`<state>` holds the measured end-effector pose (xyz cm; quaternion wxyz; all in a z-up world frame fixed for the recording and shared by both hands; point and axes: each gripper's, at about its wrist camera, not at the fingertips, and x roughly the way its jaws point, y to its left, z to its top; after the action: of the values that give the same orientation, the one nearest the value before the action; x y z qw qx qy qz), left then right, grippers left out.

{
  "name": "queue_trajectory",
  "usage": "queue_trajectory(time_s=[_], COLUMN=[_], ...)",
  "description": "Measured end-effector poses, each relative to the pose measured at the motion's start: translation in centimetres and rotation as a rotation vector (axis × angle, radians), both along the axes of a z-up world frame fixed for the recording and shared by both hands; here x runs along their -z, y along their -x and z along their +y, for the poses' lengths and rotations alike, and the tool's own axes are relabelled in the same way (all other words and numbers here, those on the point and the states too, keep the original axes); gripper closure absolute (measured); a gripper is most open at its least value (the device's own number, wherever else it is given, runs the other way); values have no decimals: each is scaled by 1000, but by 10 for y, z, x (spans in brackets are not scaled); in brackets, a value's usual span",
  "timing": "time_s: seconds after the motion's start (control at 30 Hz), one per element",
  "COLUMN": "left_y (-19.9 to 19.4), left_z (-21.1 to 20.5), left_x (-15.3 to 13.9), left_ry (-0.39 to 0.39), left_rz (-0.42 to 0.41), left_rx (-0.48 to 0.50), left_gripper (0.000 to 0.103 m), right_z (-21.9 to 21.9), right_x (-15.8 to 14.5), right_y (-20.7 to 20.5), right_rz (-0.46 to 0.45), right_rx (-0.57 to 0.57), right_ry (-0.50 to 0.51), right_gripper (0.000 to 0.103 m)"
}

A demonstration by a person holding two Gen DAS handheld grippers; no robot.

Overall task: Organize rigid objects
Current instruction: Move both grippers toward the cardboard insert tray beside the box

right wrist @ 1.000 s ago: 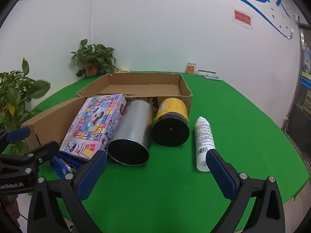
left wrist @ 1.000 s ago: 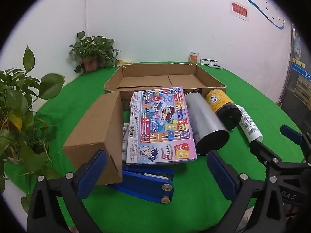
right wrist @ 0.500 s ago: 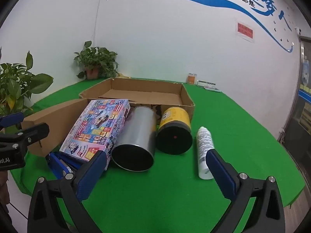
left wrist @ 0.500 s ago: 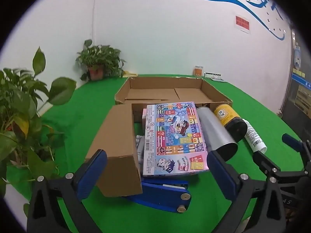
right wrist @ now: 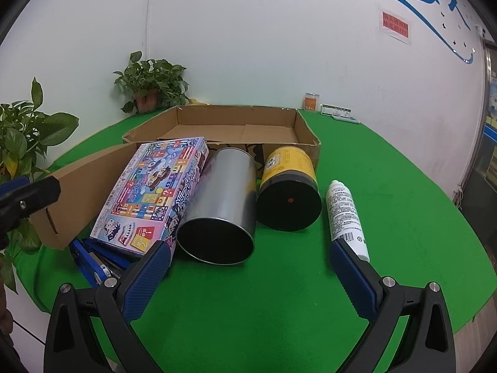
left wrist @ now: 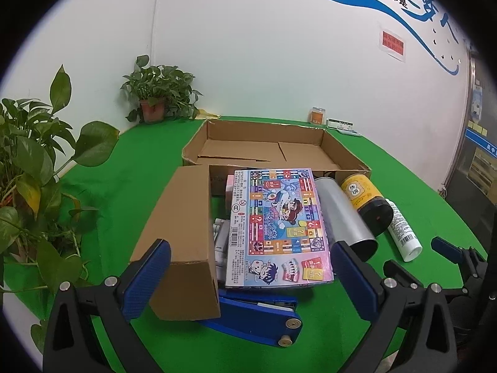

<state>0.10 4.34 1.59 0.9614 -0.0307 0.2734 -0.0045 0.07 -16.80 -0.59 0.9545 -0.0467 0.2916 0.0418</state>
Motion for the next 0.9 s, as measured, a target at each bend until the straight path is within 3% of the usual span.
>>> queue_trajectory(time_s=[0.27,0.7,0.9], left_y=[-2,1,-5], left_z=[3,56,77], left_x=[-1,-3,16], left_ry=[31,125,186], left_rz=[15,24,87], left_rx=[57,1,-10], left_gripper=[1,1,1], right_z=[6,29,45], right_x=[11,9,1], right_y=[-7,-8,-11], right_rz=[41,57,48], right_rx=[-24,-72,-122], right_ry=[11,36,4], right_gripper=[0,0,0])
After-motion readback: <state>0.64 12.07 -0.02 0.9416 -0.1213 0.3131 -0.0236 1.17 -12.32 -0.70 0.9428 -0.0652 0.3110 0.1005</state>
